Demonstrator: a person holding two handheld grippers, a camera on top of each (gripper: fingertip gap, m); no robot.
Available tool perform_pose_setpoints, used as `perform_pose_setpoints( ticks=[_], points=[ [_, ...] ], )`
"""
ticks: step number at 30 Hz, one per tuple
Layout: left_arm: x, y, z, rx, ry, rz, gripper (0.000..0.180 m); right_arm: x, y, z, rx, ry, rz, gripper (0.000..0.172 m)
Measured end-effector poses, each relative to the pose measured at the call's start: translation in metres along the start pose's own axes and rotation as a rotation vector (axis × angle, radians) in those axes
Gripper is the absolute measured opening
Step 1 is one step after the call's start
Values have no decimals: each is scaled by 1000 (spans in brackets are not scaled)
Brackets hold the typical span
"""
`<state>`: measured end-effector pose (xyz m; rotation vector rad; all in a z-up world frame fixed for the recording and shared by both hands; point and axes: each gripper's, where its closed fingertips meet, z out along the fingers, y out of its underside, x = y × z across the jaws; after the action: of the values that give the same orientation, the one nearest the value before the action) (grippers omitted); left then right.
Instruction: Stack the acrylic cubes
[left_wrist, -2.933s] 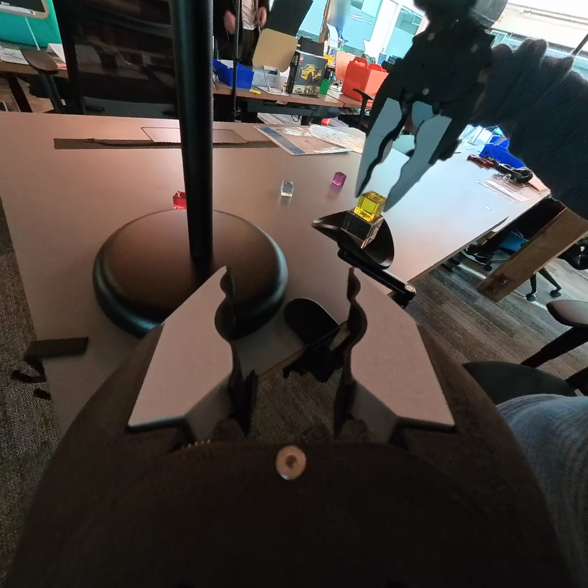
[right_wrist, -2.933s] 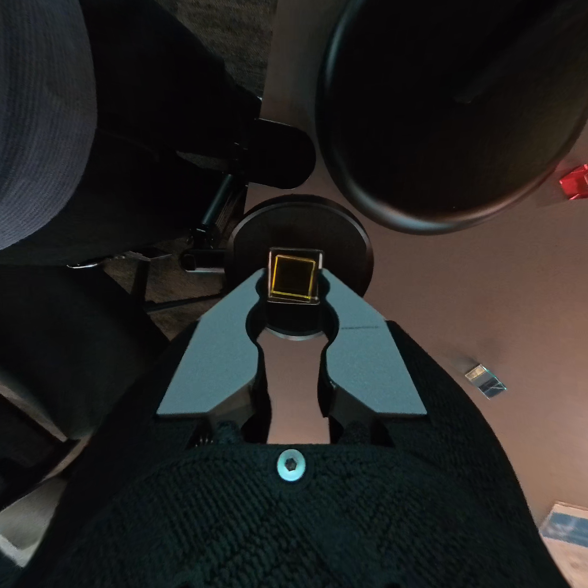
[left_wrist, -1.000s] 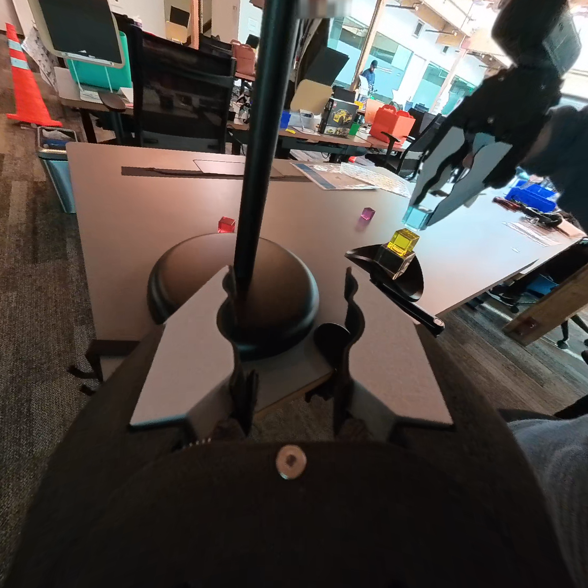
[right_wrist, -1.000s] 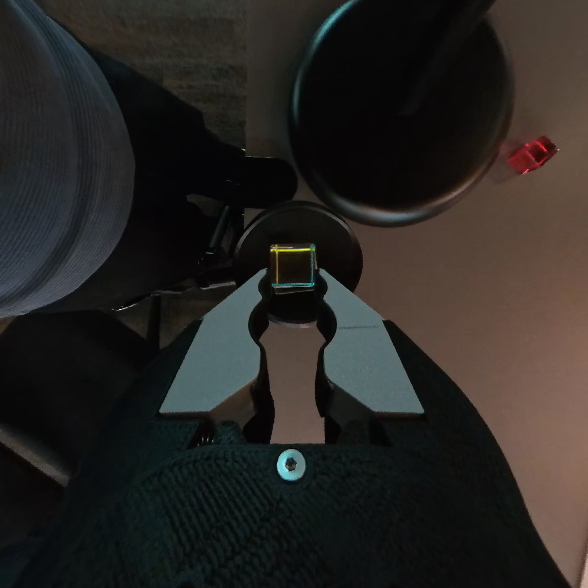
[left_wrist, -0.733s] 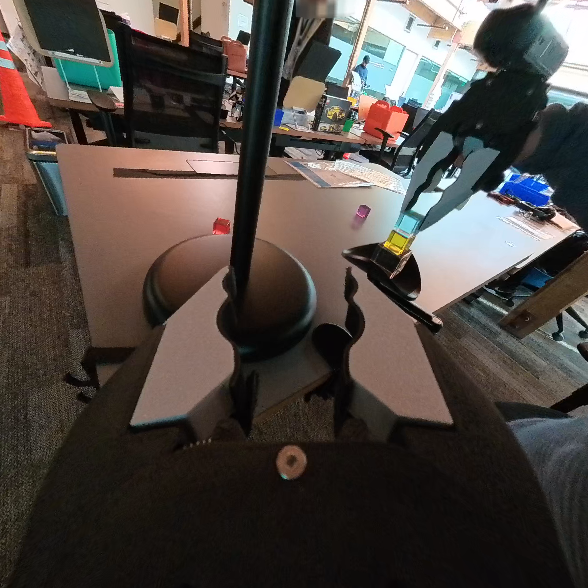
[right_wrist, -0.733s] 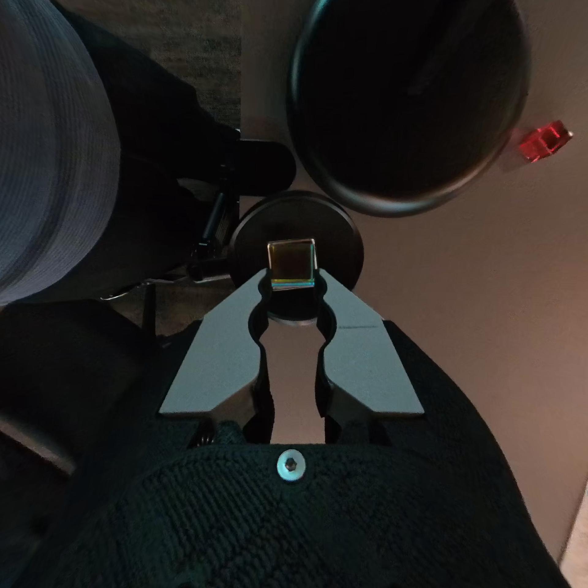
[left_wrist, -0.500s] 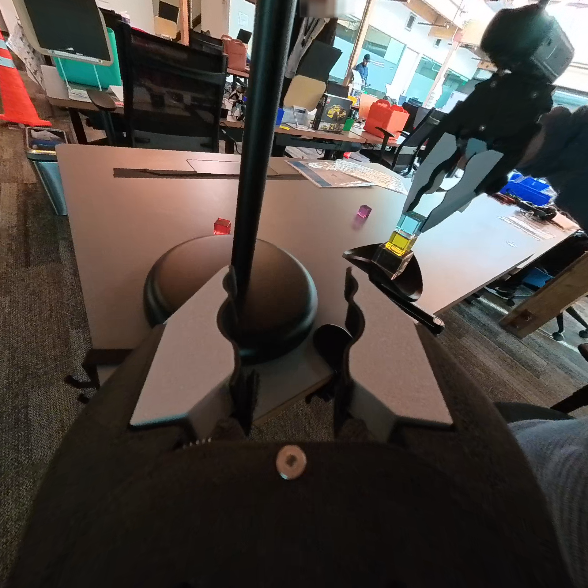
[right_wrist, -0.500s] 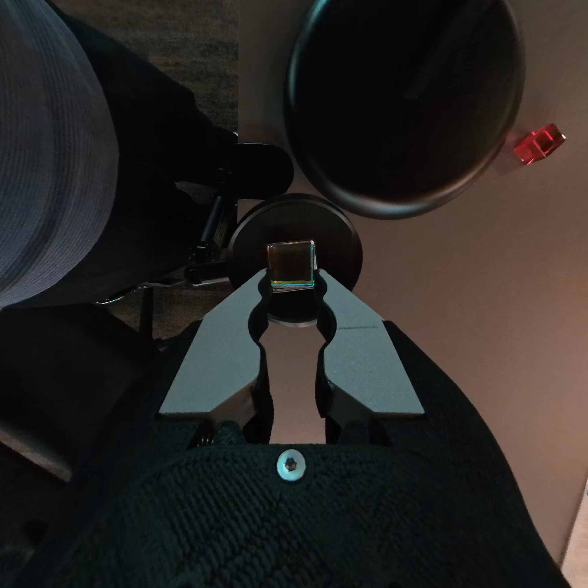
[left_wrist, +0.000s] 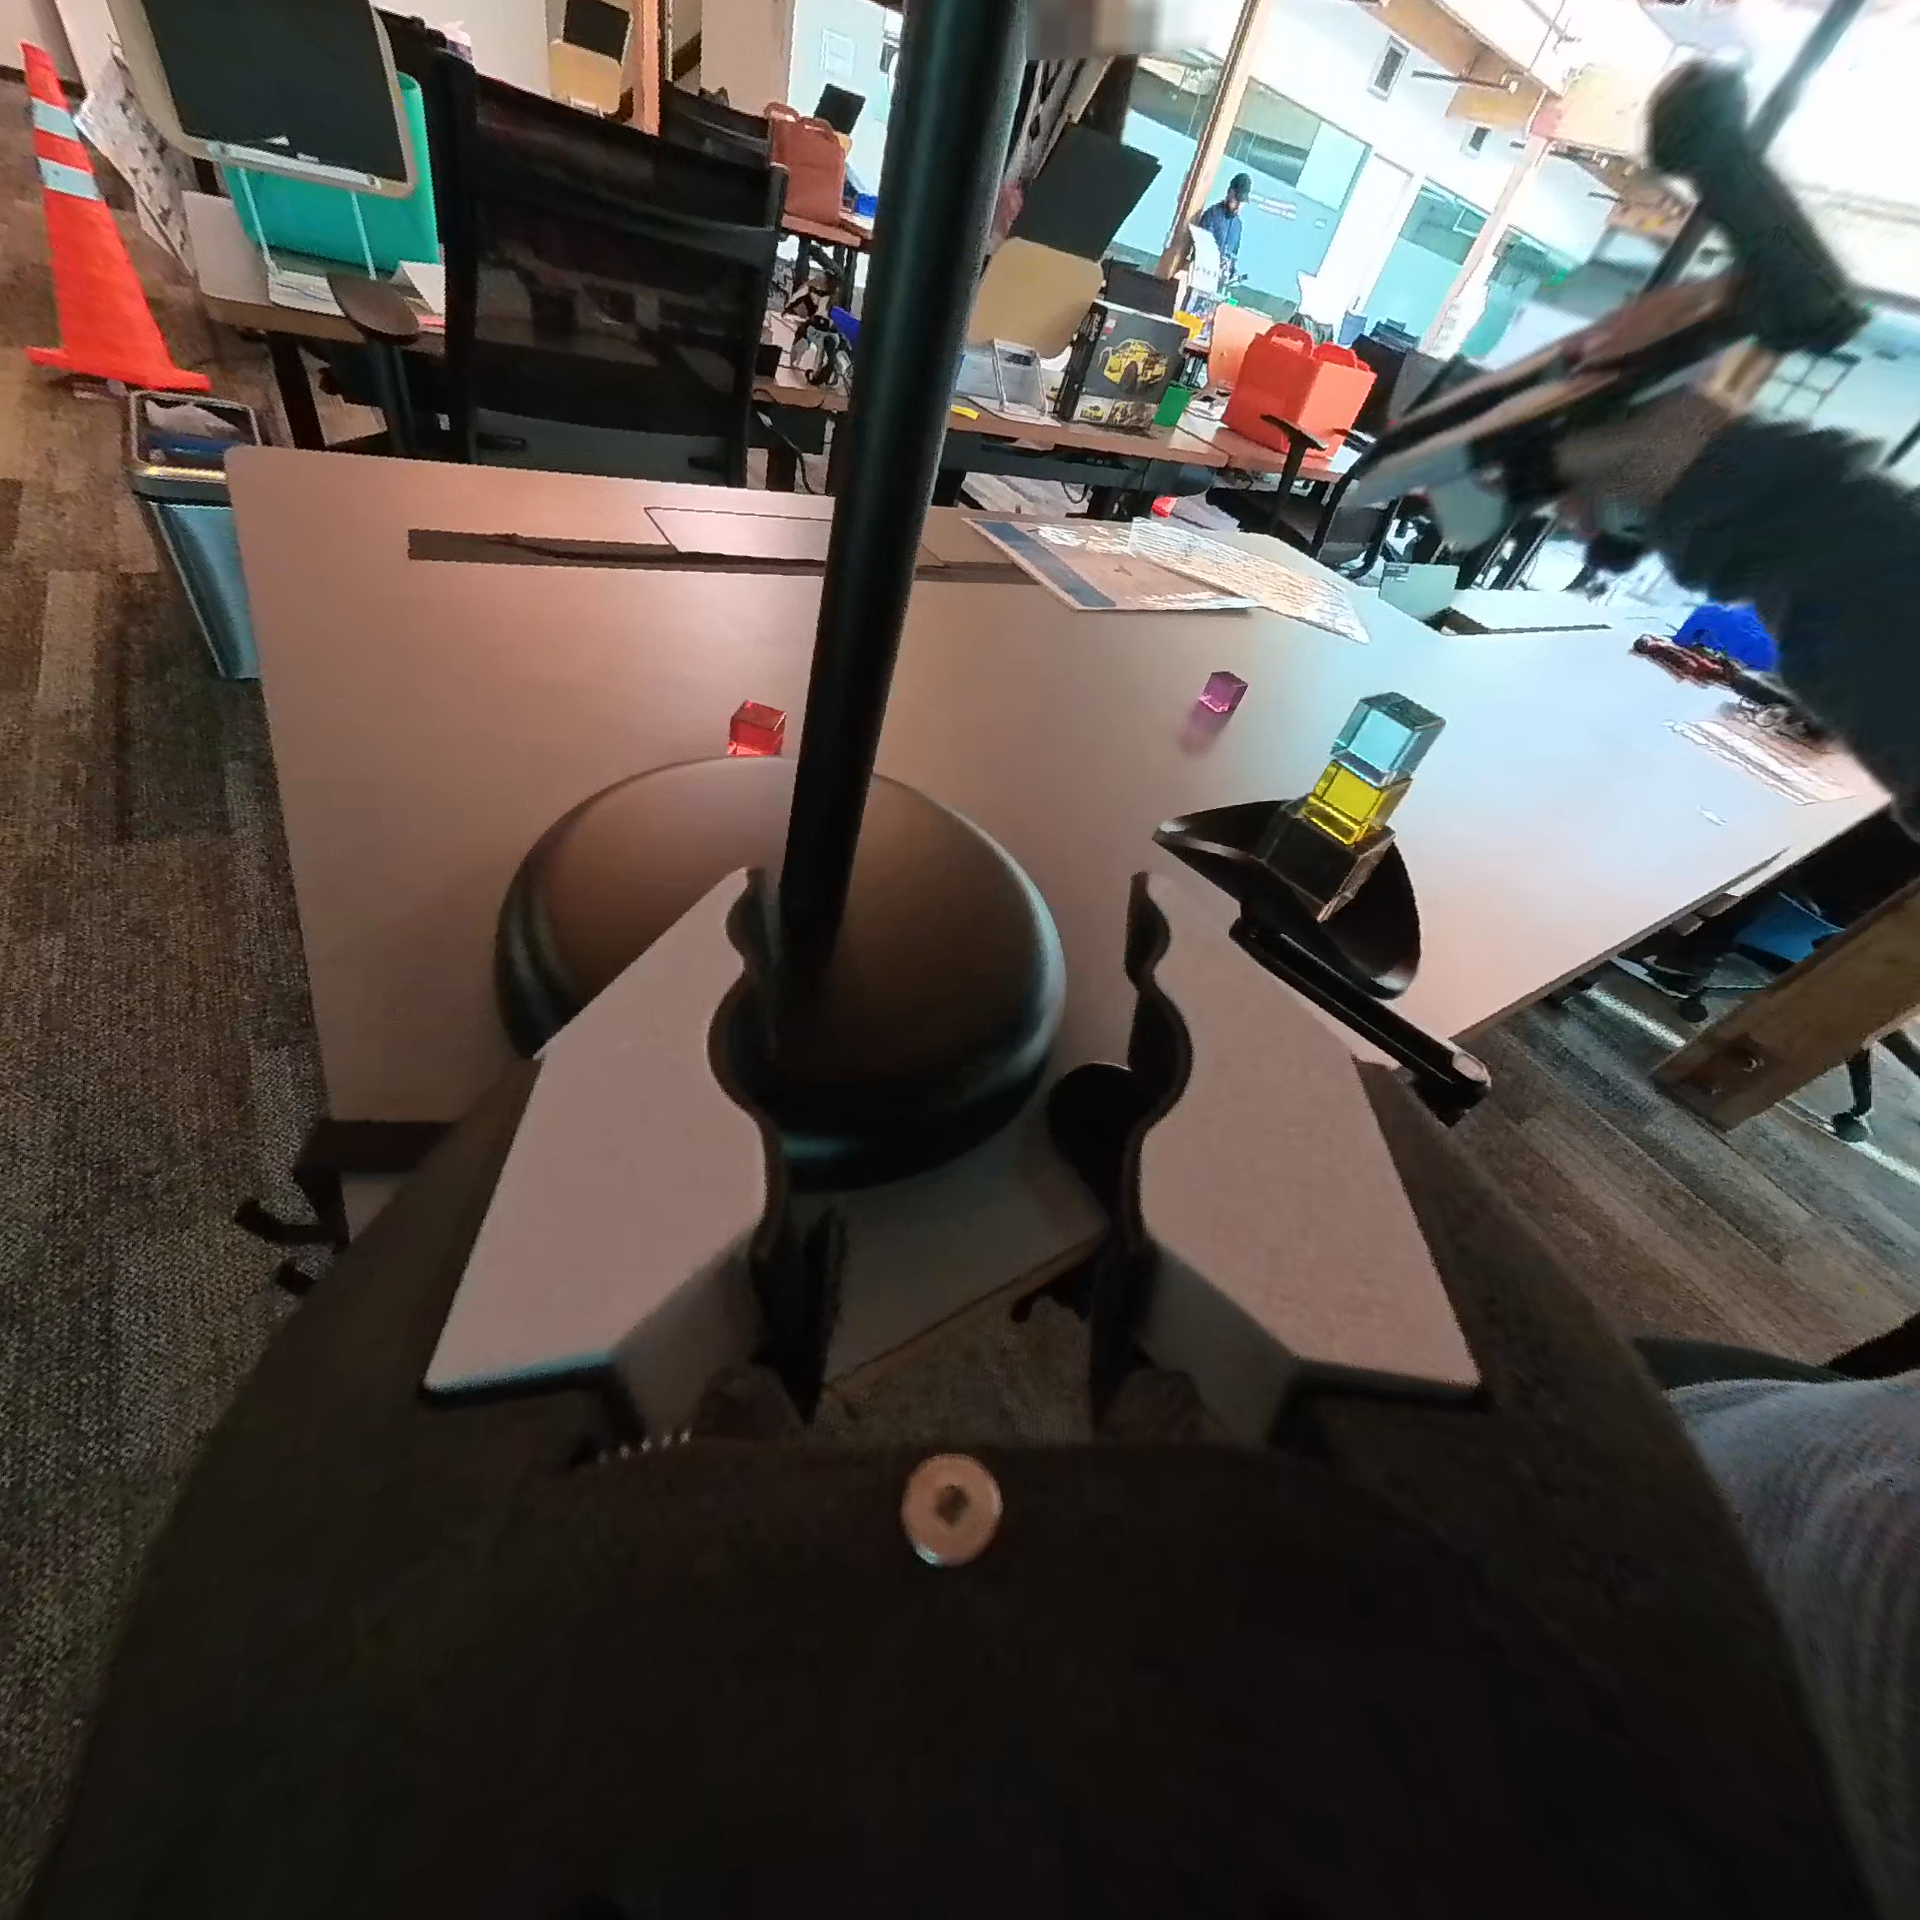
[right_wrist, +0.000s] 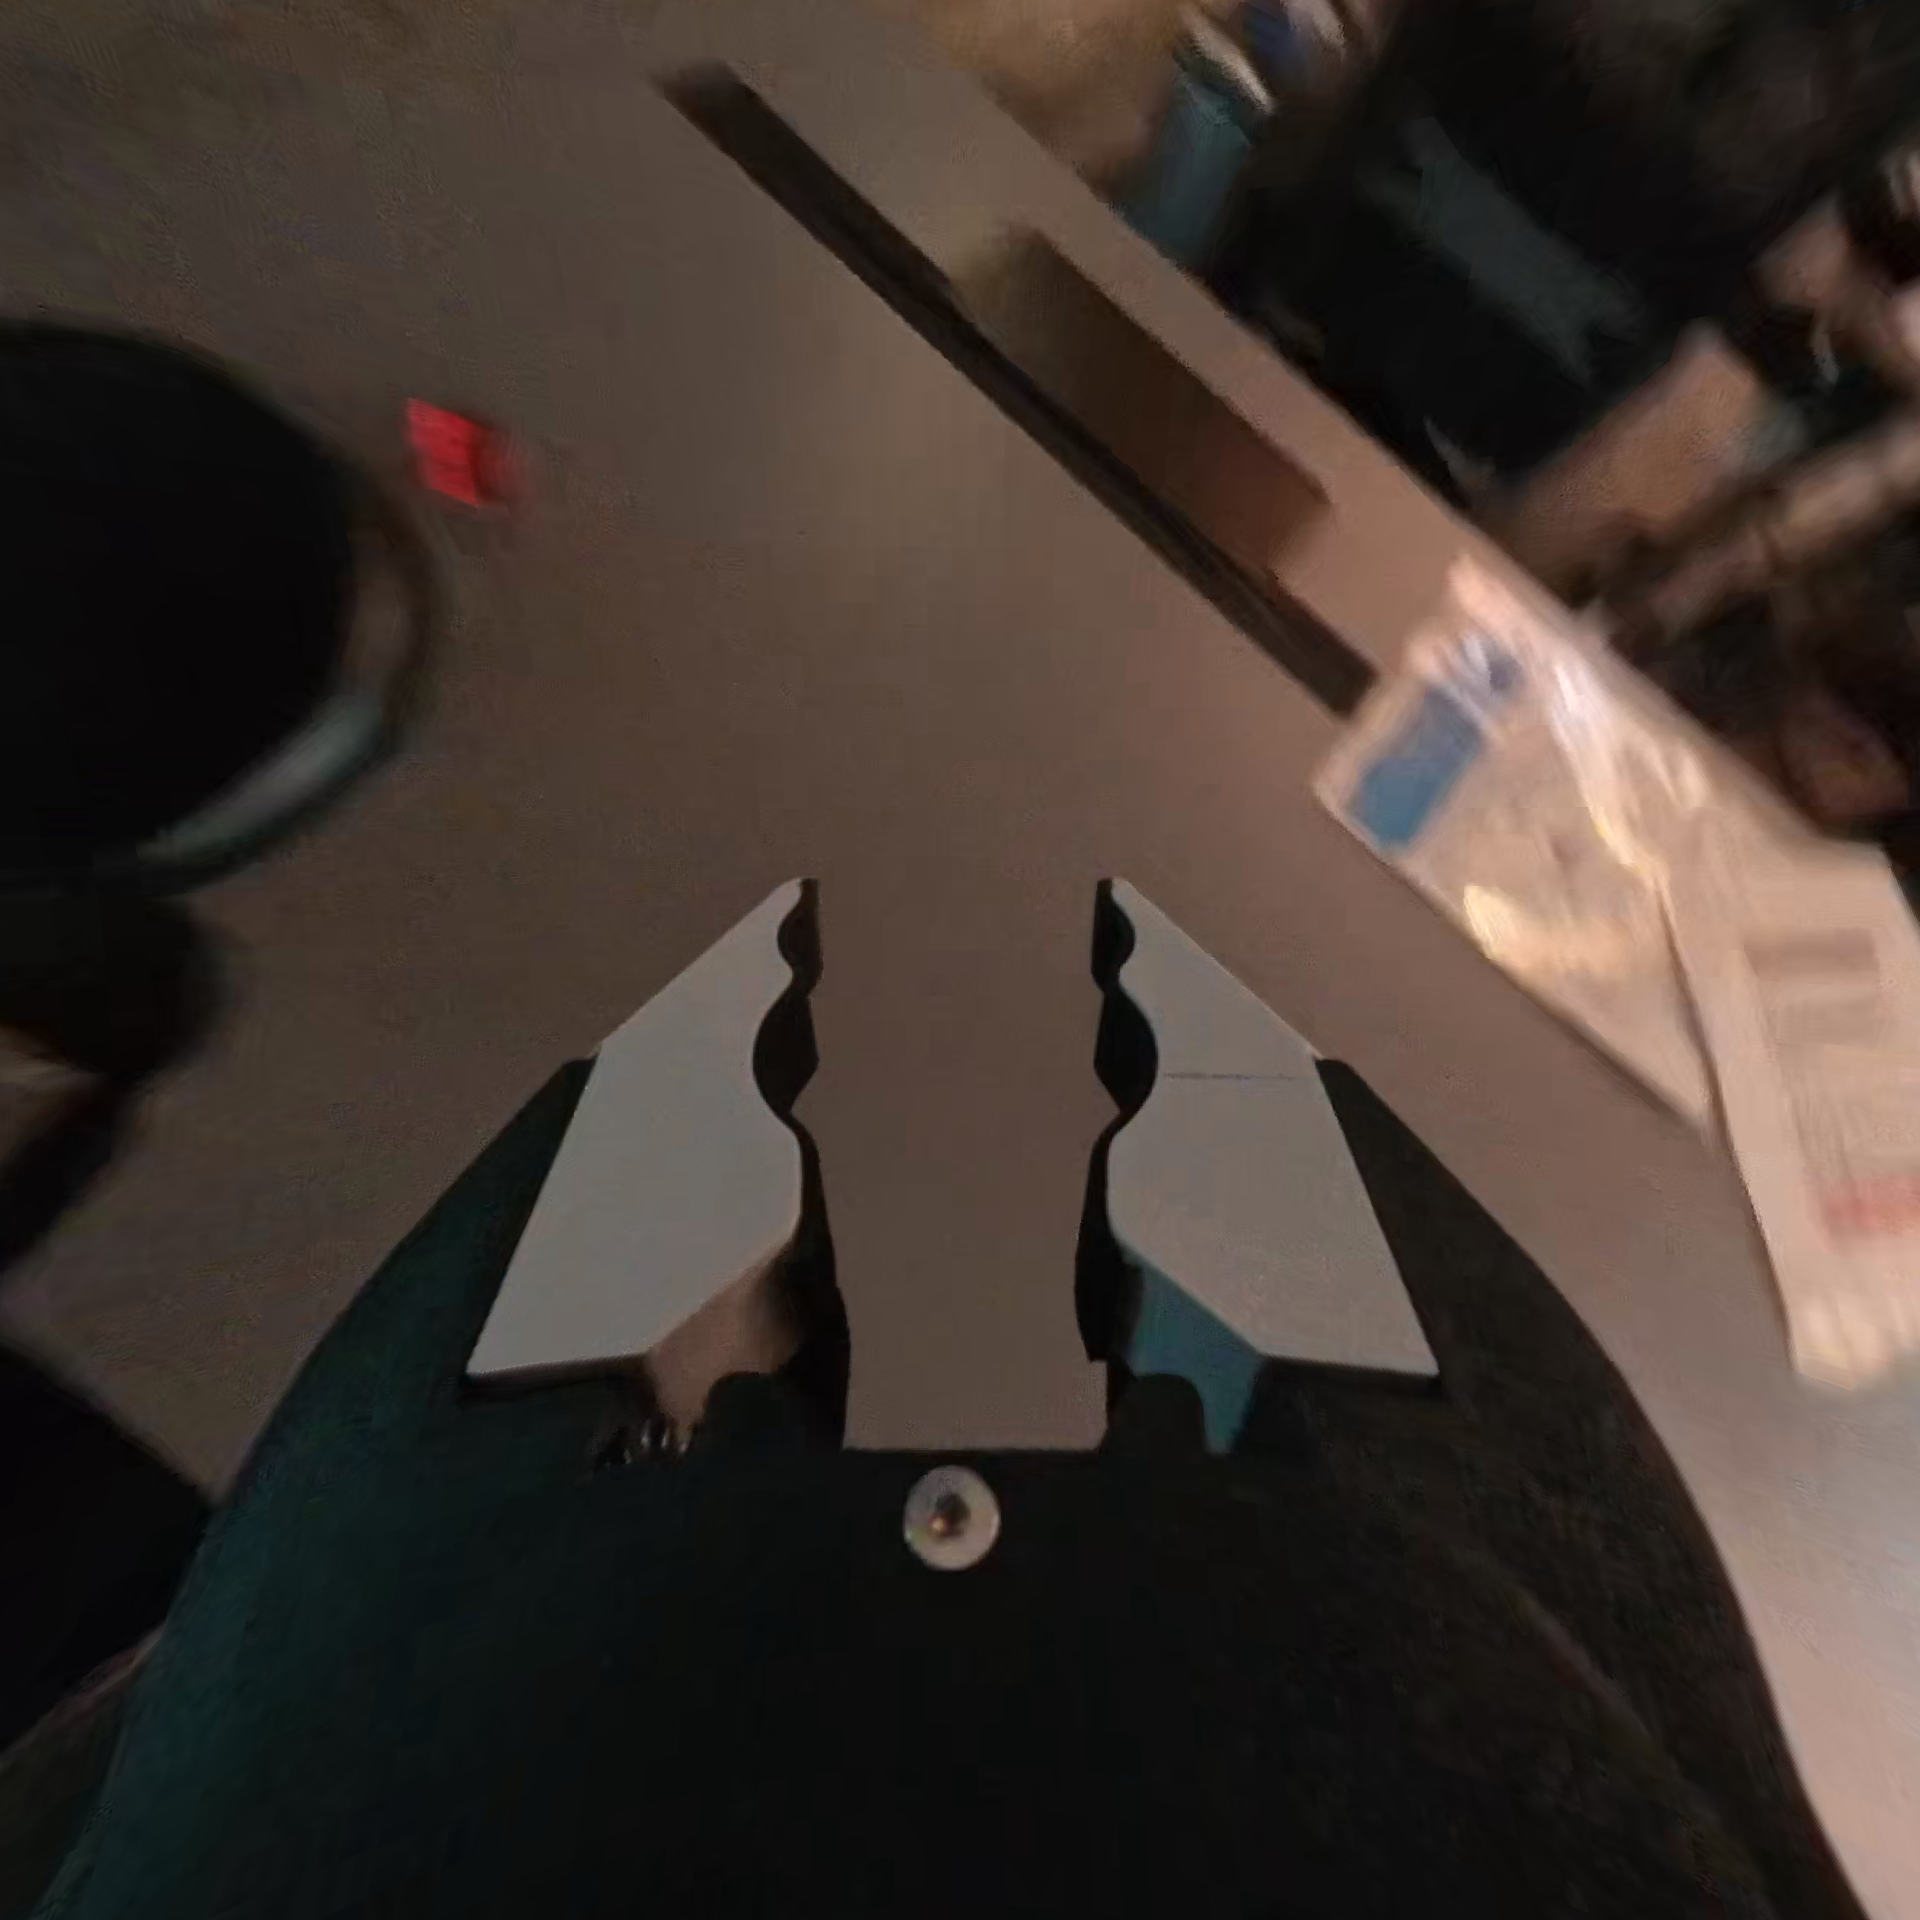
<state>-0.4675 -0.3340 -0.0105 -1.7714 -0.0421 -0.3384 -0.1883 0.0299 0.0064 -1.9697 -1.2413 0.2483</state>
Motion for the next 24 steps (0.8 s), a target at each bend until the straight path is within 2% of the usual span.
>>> perform_pose_setpoints(
  ticks=[2, 5, 9, 12, 16, 18, 20, 22, 24],
  points=[
    [0, 0, 2, -3, -4, -1, 68, 34, 46, 33, -132, 64, 190, 49],
    [0, 0, 6, -13, -9, 0, 68, 52, 97, 78, -223, 42, 450, 49],
    [-2, 1, 9, -38, -26, 9, 69, 81, 129, 116, -234, 148, 480, 46],
    [-5, 5, 10, -60, -37, -1, 69, 94, 137, 131, -216, 207, 502, 39],
    [-5, 9, 11, -89, -49, 7, 69, 95, 144, 146, -232, 200, 550, 33],
    [-3, 10, 11, -100, -50, 17, 69, 95, 146, 149, -236, 198, 550, 24],
    [-3, 11, 10, -107, -55, 25, 69, 93, 145, 148, -230, 178, 559, 24],
    [-4, 10, 8, -102, -57, 20, 69, 86, 132, 144, -185, 130, 550, 24],
    [-5, 9, 7, -91, -58, 10, 69, 67, 102, 133, -92, 24, 494, 24]
  ],
)
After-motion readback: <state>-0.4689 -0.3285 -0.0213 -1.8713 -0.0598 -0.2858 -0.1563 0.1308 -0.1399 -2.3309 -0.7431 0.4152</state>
